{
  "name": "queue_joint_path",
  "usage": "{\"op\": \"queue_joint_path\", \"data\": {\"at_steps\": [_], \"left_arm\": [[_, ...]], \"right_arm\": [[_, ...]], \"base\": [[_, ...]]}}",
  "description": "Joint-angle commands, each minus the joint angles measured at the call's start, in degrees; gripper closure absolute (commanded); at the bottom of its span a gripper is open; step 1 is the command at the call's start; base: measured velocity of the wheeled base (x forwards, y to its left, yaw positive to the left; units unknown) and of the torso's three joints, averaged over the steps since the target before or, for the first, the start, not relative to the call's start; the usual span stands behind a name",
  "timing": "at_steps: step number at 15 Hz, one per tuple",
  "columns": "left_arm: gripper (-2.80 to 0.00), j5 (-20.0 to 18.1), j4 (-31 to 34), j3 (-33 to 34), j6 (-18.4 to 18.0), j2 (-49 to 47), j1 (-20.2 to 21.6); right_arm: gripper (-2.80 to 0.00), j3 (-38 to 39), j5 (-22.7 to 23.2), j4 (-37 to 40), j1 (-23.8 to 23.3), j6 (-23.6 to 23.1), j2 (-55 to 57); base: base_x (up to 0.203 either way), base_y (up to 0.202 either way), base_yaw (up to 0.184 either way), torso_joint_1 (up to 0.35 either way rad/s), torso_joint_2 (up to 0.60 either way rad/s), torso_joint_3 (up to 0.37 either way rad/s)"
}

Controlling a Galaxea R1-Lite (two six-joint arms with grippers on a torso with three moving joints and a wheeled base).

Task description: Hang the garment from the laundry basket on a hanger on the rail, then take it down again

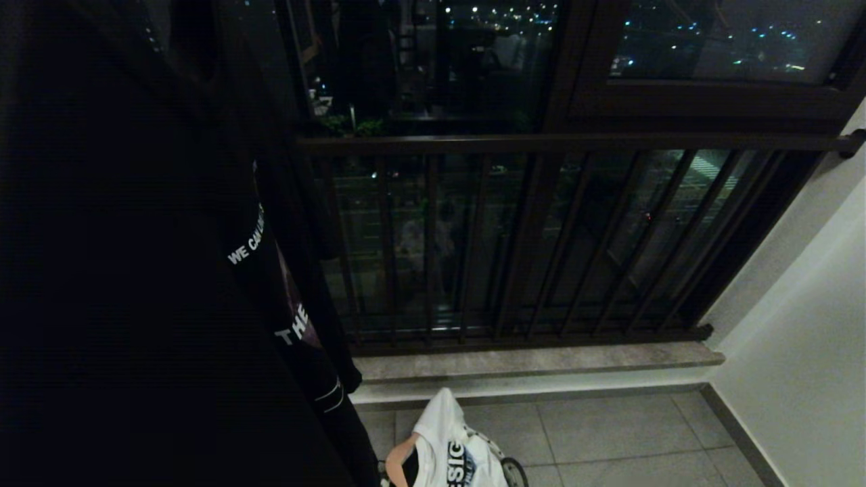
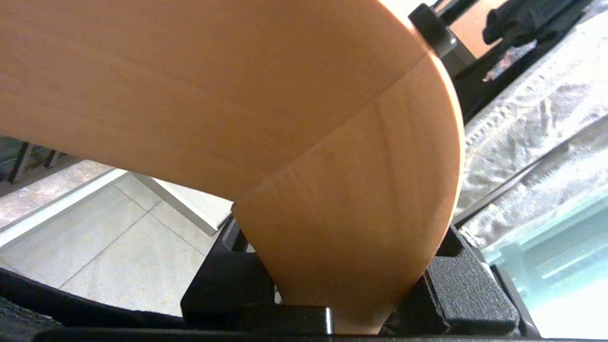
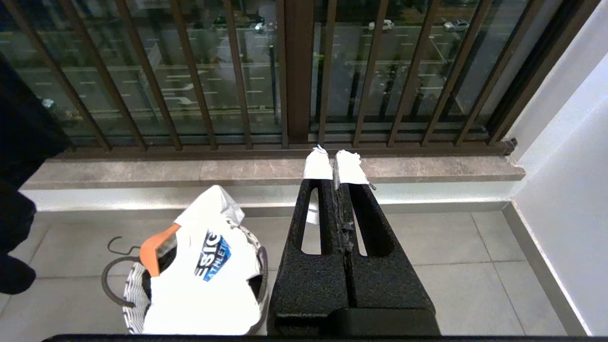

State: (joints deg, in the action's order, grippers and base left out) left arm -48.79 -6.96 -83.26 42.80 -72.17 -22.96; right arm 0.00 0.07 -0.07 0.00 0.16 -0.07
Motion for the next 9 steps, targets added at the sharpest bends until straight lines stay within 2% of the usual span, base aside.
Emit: {"op": "queue_joint_path", "data": {"at_steps": [1, 9], "left_arm": [[0.0, -0.26, -0.07, -0.06, 0.33, 0.43, -0.24], [0.0, -0.17, 4.79, -0.32, 0.35, 3.92, -1.12]], "right_arm": [[0.0, 0.0, 0.01, -0.01, 0.0, -0.07, 0.07], [0.0, 0.0, 0.01, -0.01, 0.0, -0.07, 0.07]], "base": [[0.0, 0.0, 0.0, 0.0, 0.0, 0.0], [0.0, 0.0, 0.0, 0.0, 0.0, 0.0]]}}
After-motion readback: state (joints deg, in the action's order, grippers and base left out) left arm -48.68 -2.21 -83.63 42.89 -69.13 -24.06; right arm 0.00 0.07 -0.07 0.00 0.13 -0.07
